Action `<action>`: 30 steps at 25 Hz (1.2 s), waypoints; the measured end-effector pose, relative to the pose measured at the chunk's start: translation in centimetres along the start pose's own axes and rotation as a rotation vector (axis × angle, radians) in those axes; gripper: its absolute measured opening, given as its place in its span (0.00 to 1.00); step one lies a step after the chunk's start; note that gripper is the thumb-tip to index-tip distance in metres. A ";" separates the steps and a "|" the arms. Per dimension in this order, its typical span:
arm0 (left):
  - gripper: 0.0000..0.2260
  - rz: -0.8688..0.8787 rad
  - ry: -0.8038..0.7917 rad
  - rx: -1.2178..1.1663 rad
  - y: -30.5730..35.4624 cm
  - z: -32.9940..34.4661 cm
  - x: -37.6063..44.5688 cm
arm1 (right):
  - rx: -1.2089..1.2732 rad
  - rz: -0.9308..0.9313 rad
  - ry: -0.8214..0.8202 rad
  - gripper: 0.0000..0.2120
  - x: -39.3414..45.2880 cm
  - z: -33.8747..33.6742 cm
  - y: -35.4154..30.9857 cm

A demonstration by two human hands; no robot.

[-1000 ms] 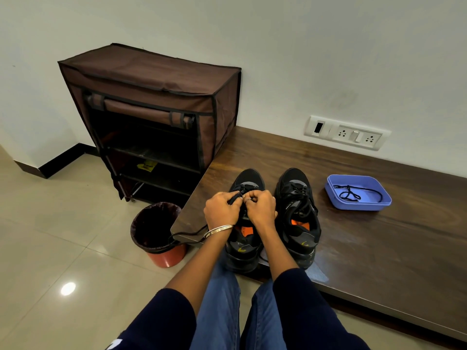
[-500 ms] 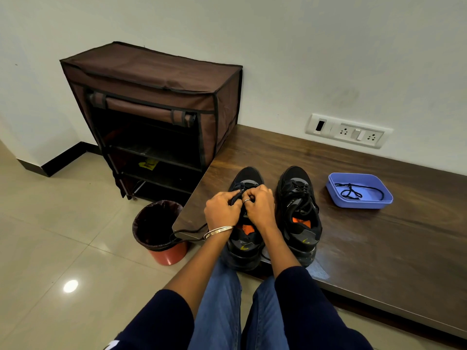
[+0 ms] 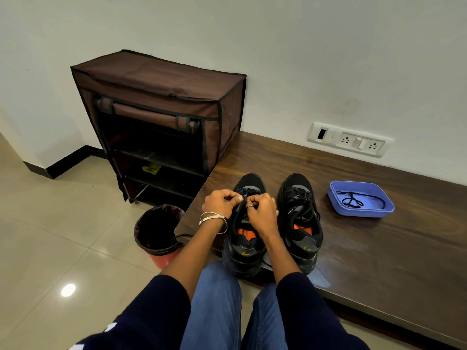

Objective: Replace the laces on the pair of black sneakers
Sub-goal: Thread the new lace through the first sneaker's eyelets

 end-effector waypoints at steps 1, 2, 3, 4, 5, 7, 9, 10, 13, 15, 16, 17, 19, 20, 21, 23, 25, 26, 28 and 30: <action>0.03 0.002 -0.014 -0.004 0.0 0.0 0.3 | 0.013 0.000 -0.014 0.08 -0.1 -0.1 0.0; 0.02 0.005 -0.015 0.001 0.1 0.0 0.4 | 0.028 -0.005 -0.021 0.11 -0.2 -0.2 0.0; 0.02 0.008 -0.009 0.016 0.2 0.0 0.4 | 0.037 -0.009 -0.025 0.13 -0.4 -0.3 -0.1; 0.02 0.011 -0.003 0.033 0.4 0.1 0.3 | 0.030 -0.012 -0.028 0.15 -0.5 -0.4 -0.1; 0.02 0.019 -0.002 0.061 0.6 0.3 0.2 | 0.009 -0.013 -0.033 0.15 -0.6 -0.5 -0.1; 0.04 0.069 -0.002 0.150 1.0 0.6 0.2 | -0.043 -0.019 -0.031 0.17 -0.8 -0.4 -0.2; 0.06 0.125 0.008 0.242 1.4 0.9 0.3 | -0.090 -0.022 -0.023 0.22 -1.3 -0.4 -0.2; 0.07 0.129 0.010 0.270 1.4 0.9 0.4 | -0.126 -0.022 -0.009 0.26 -1.6 -0.5 -0.2; 0.07 0.061 0.028 0.148 0.7 0.9 0.8 | -0.275 0.046 0.078 0.38 -2.0 -0.9 0.3; 0.08 -0.009 0.057 -0.186 0.2 1.1 0.8 | -0.321 0.121 0.098 0.44 -2.0 -1.1 0.7; 0.08 -0.055 0.071 -0.370 0.3 1.0 0.7 | -0.319 0.140 0.085 0.45 -2.0 -1.0 0.7; 0.09 -0.111 0.084 -0.551 0.5 0.9 0.6 | -0.304 0.157 0.070 0.46 -2.0 -0.9 0.7; 0.10 -0.277 0.112 -0.932 1.0 0.6 0.4 | -0.266 0.203 0.048 0.46 -2.0 -0.8 0.8; 0.12 -0.365 0.149 -1.135 1.3 0.1 0.5 | -0.261 0.220 0.040 0.46 -2.0 -0.8 0.8; 0.13 -0.442 0.203 -1.308 1.3 -0.6 0.9 | -0.265 0.230 0.034 0.47 -2.0 -0.8 0.8; 0.14 -0.513 0.277 -1.522 1.4 -2.0 1.6 | -0.281 0.242 0.021 0.47 -2.2 -0.8 0.7; 0.13 -0.479 0.227 -1.513 2.0 -3.1 1.9 | -0.309 0.251 0.008 0.46 -2.1 -0.8 0.6; 0.12 -0.417 0.165 -1.344 2.2 -3.4 1.7 | -0.328 0.249 0.007 0.46 -2.1 -0.8 0.6; 0.07 -0.148 0.012 -0.582 2.4 -3.7 1.2 | -0.359 0.240 0.017 0.45 -2.2 -0.7 0.6; 0.04 0.130 -0.137 0.128 2.3 -2.6 0.9 | -0.406 0.215 0.048 0.43 -2.1 -0.7 0.5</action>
Point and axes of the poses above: each hand's wrist, its own x-axis towards the middle knuckle, its own z-axis out of the palm, y = z × x, the point moved 4 cm from there along x, towards the middle knuckle, and after that the axes turned 8 degrees about z, right-handed, at the moved point
